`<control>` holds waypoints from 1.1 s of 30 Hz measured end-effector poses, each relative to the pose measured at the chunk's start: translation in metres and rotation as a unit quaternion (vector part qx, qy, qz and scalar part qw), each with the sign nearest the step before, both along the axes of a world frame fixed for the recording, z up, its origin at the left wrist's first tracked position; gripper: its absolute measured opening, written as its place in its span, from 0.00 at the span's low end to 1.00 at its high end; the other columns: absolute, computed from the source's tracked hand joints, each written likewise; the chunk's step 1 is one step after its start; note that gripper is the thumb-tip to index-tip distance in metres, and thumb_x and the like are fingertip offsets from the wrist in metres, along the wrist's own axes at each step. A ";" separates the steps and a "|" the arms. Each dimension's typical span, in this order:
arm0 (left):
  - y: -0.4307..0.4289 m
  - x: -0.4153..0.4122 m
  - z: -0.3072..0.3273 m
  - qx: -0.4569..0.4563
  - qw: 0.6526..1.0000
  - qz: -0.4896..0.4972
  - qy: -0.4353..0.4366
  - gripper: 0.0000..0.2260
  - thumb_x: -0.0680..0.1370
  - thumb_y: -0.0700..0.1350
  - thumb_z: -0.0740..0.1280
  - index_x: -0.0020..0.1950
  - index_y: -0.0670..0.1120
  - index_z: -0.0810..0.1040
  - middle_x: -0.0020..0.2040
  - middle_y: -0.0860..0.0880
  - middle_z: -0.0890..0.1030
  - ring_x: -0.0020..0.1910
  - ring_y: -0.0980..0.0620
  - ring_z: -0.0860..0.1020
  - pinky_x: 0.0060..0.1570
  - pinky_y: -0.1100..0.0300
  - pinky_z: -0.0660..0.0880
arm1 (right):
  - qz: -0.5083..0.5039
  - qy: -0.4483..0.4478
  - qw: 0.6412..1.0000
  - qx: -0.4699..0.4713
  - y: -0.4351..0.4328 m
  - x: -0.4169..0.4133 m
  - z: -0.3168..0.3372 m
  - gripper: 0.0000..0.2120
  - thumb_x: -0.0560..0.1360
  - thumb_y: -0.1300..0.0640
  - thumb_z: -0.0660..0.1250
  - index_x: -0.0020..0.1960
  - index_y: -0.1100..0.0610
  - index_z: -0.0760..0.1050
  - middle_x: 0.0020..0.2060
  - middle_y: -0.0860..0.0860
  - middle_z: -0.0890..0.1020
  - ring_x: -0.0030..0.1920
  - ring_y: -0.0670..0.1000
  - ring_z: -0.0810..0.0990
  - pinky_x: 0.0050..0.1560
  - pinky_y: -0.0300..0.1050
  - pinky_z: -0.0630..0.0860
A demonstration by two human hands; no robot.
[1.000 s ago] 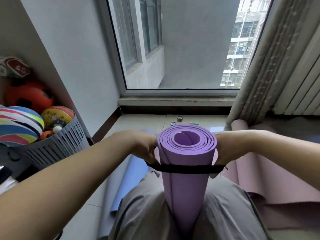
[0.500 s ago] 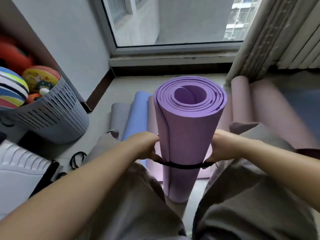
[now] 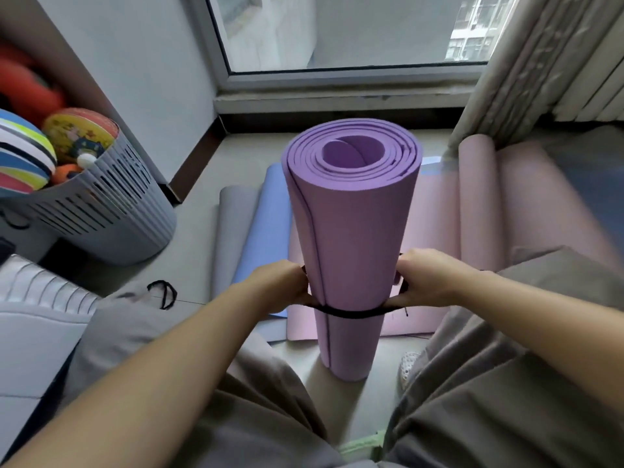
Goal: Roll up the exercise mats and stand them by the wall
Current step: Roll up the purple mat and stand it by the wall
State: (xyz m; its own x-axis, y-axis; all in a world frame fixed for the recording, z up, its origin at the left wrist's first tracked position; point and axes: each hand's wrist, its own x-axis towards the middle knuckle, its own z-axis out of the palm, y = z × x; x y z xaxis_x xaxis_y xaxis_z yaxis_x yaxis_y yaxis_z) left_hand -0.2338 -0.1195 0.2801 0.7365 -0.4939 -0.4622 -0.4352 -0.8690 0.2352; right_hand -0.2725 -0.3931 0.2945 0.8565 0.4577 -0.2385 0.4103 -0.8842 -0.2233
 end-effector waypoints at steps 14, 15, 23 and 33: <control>-0.002 -0.023 0.030 0.128 0.985 -0.116 -0.013 0.19 0.83 0.55 0.48 0.71 0.59 0.69 0.71 0.60 0.67 0.66 0.53 0.72 0.70 0.31 0.48 | 0.124 0.058 0.983 -0.120 0.020 -0.016 0.020 0.19 0.74 0.48 0.62 0.64 0.44 0.75 0.56 0.41 0.80 0.64 0.46 0.69 0.72 0.66 0.45; -0.006 -0.025 0.034 0.148 0.980 -0.128 -0.017 0.19 0.84 0.54 0.47 0.72 0.58 0.69 0.70 0.58 0.67 0.65 0.51 0.72 0.69 0.30 0.50 | 0.122 0.060 0.982 -0.131 0.023 -0.018 0.021 0.18 0.73 0.47 0.63 0.62 0.45 0.76 0.54 0.42 0.81 0.62 0.47 0.70 0.71 0.67 0.45; -0.019 -0.024 0.043 0.138 0.982 -0.117 -0.047 0.19 0.84 0.53 0.48 0.68 0.52 0.72 0.65 0.52 0.72 0.57 0.43 0.75 0.55 0.47 0.69 | 0.082 -0.005 0.995 -0.059 0.037 -0.045 0.012 0.16 0.70 0.44 0.63 0.53 0.50 0.78 0.47 0.45 0.81 0.52 0.51 0.75 0.59 0.47 0.68; 0.000 -0.047 0.027 0.016 0.994 -0.093 -0.056 0.18 0.81 0.53 0.60 0.72 0.63 0.66 0.74 0.54 0.59 0.71 0.54 0.65 0.74 0.40 0.49 | -0.059 0.001 0.997 0.042 0.019 -0.019 0.003 0.12 0.79 0.49 0.61 0.52 0.50 0.83 0.46 0.46 0.83 0.50 0.51 0.77 0.58 0.45 0.69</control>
State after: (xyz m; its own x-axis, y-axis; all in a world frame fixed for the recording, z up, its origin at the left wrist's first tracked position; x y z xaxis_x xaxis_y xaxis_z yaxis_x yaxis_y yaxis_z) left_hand -0.2812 -0.1195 0.3075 0.6809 -0.6130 -0.4007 -0.6114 -0.7770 0.1497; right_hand -0.2913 -0.3739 0.2972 0.9051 0.3720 -0.2057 0.3035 -0.9044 -0.3001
